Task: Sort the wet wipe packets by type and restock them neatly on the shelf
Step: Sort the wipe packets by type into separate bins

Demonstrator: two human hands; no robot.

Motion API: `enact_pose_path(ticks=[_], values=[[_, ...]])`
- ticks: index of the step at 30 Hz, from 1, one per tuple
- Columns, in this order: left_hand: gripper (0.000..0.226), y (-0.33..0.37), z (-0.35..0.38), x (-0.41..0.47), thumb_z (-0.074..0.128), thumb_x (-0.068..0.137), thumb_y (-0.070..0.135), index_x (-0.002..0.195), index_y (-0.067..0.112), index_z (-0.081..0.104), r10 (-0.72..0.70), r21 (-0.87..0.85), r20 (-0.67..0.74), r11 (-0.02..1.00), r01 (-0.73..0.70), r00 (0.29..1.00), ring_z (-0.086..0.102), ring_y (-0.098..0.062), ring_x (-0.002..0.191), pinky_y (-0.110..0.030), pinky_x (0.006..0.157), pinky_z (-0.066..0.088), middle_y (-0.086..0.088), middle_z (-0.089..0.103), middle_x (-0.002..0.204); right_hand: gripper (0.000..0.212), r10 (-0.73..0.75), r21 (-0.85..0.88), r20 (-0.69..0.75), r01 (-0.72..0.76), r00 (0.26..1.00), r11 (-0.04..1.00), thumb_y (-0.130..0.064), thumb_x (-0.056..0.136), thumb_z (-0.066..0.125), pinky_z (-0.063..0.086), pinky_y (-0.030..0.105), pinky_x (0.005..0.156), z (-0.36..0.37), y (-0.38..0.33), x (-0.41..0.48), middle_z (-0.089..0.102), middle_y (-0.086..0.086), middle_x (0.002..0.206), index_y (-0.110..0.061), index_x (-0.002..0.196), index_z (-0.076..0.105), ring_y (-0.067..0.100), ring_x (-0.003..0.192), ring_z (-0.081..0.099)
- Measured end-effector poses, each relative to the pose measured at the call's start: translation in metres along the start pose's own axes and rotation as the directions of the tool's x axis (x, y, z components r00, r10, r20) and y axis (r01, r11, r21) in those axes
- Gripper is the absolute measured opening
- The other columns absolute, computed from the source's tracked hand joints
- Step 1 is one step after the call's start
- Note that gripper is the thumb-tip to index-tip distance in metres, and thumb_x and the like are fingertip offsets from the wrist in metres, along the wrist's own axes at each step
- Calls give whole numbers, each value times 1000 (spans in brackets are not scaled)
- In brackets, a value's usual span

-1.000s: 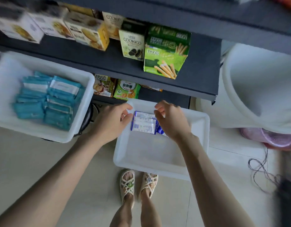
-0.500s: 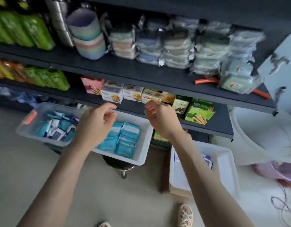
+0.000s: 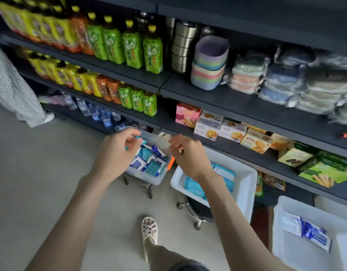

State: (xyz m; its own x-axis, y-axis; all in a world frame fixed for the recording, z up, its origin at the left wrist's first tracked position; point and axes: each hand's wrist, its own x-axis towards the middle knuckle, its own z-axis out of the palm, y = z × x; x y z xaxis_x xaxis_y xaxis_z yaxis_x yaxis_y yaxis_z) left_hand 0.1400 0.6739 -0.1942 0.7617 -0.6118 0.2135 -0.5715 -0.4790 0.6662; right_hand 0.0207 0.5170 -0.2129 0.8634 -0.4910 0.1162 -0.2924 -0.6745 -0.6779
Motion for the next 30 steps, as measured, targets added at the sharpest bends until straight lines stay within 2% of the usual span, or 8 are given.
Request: enact_pose_path(ticks=[4, 7, 9, 16, 19, 23, 27, 30], values=[[12, -75, -8, 33, 62, 89, 18, 99, 13, 67, -98, -28, 73, 995, 101, 992, 63, -19, 70, -29, 72, 49, -4, 69, 83, 17, 111, 48, 58, -114, 992, 992, -11, 91, 51, 53, 46, 77, 71, -5, 58, 70, 13, 93, -10, 100, 65, 34, 87, 65], [17, -124, -16, 56, 63, 86, 22, 99, 11, 68, -165, -43, 136, 984, 172, 977, 68, -22, 75, -31, 73, 52, -9, 72, 97, 16, 184, 93, 100, -193, 978, 977, -8, 89, 52, 53, 48, 77, 118, -14, 92, 70, 12, 90, -8, 97, 66, 32, 84, 65], [24, -151, -18, 73, 60, 84, 28, 99, 11, 68, -199, -29, 180, 978, 207, 963, 69, -21, 75, -32, 74, 53, -7, 72, 87, 16, 215, 98, 130, -228, 968, 969, -5, 89, 54, 53, 48, 79, 141, -17, 113, 70, 12, 93, -5, 99, 67, 31, 86, 64], [11, -233, 1, 150, 64, 88, 11, 98, 11, 68, -264, -38, 347, 955, 295, 900, 68, -17, 73, -26, 74, 50, -5, 71, 81, 18, 425, 89, 181, -446, 887, 891, -9, 91, 57, 52, 42, 86, 213, -1, 180, 71, 9, 101, -7, 107, 66, 25, 91, 65], [11, -277, 24, 183, 65, 88, 10, 98, 10, 69, -245, -19, 445, 959, 283, 861, 66, -15, 72, -24, 73, 50, -2, 70, 81, 18, 516, 86, 190, -538, 835, 839, -10, 92, 57, 52, 40, 87, 249, 15, 208, 71, 10, 101, -5, 107, 67, 24, 92, 66], [14, -333, 53, 216, 64, 88, 8, 101, 8, 68, -277, 20, 565, 946, 324, 777, 62, -12, 72, -12, 72, 46, 0, 68, 83, 18, 672, 123, 170, -692, 721, 712, -6, 92, 57, 50, 25, 83, 298, 36, 233, 71, 10, 98, -2, 106, 67, 12, 82, 60], [16, -395, 101, 240, 62, 89, 10, 104, 9, 67, -325, 65, 634, 927, 370, 702, 64, -16, 79, -28, 81, 52, -2, 68, 89, 17, 765, 150, 185, -787, 617, 598, -3, 92, 55, 46, 19, 80, 359, 69, 253, 70, 11, 99, -2, 105, 67, 13, 84, 59], [21, -433, 143, 244, 61, 90, 12, 109, 7, 63, -361, 129, 669, 917, 377, 650, 62, -16, 83, -28, 83, 50, -7, 68, 99, 19, 811, 164, 207, -837, 547, 522, -3, 92, 54, 45, 20, 79, 401, 96, 262, 70, 10, 100, -3, 105, 67, 13, 86, 60]])
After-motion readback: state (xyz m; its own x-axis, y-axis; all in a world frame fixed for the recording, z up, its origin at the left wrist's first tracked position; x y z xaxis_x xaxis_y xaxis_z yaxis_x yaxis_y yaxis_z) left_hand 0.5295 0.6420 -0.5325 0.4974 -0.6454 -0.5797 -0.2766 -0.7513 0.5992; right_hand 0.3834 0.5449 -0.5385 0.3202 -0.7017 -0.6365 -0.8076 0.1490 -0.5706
